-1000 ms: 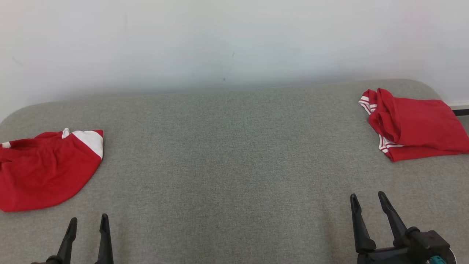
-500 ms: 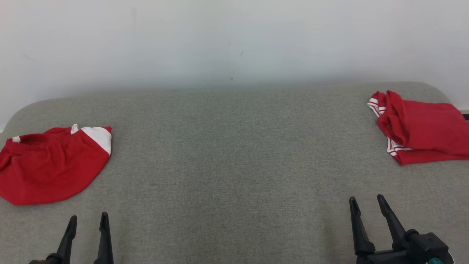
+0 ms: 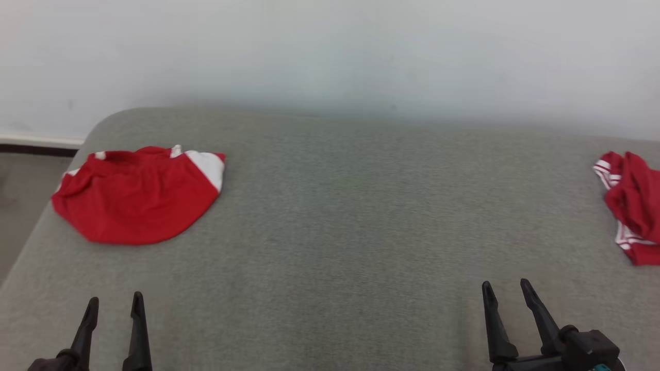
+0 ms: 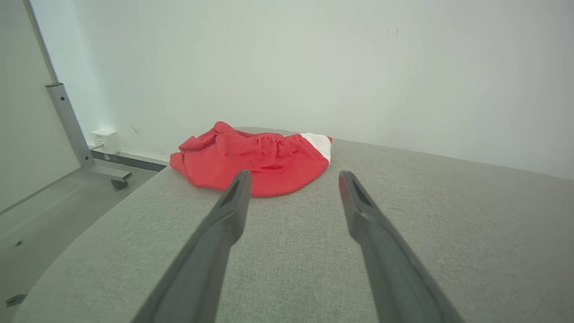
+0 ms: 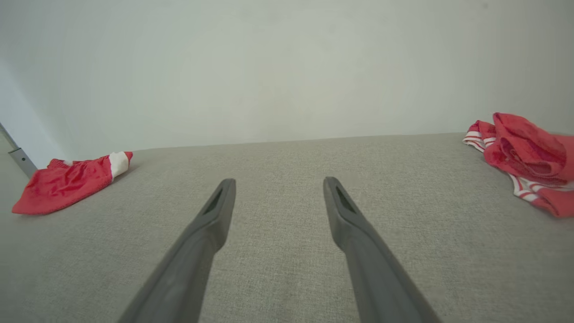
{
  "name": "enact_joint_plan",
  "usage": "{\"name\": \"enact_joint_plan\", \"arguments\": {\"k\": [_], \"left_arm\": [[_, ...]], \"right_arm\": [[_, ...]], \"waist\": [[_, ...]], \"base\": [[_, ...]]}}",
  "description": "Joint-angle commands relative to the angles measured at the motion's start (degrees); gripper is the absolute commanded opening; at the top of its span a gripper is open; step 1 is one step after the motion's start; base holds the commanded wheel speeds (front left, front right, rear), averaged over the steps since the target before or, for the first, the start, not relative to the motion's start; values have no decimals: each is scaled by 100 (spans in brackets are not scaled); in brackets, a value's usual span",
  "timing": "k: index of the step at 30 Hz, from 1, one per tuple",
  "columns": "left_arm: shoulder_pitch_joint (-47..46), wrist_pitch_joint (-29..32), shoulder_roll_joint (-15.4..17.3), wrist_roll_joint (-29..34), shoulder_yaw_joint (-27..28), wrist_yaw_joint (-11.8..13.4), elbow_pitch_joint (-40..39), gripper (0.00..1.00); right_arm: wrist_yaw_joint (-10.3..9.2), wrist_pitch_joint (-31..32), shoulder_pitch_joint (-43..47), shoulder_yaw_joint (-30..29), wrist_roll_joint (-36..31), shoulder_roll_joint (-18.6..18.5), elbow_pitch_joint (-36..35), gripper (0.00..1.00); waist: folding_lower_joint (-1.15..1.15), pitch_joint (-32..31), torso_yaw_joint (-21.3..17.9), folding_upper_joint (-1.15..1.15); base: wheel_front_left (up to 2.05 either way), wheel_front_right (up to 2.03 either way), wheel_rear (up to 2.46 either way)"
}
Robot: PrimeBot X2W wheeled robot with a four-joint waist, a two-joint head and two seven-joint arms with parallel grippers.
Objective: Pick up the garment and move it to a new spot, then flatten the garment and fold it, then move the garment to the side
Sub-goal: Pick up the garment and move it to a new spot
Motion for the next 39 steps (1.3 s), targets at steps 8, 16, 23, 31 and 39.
{"name": "enact_joint_plan", "arguments": {"k": [8, 16, 23, 31, 39], "left_arm": [[-126, 0, 18, -43, 101, 55, 94, 100], [-107, 0, 24, -62, 206, 85, 137, 100], [-34, -1, -2, -81, 287, 93, 156, 100], [-72, -1, -39, -113, 328, 90, 198, 100], [-673, -1, 103, -254, 308, 42, 302, 100]], "right_arm": [[-17, -26, -140, 79, -73, 47, 119, 100], [-17, -26, -197, 122, -81, 56, 211, 100], [-17, -26, -188, 171, -50, 66, 284, 100], [-17, -26, -154, 173, -18, 40, 313, 100], [-17, -25, -299, 27, -110, 32, 237, 100]], "waist": [[0, 143, 1097, 0], [0, 148, 1530, 0], [0, 71, 1667, 0], [0, 49, 1637, 0], [0, 285, 1333, 0]], "base": [[0, 0, 0], [0, 0, 0], [0, 0, 0], [0, 0, 0], [0, 0, 0]]}}
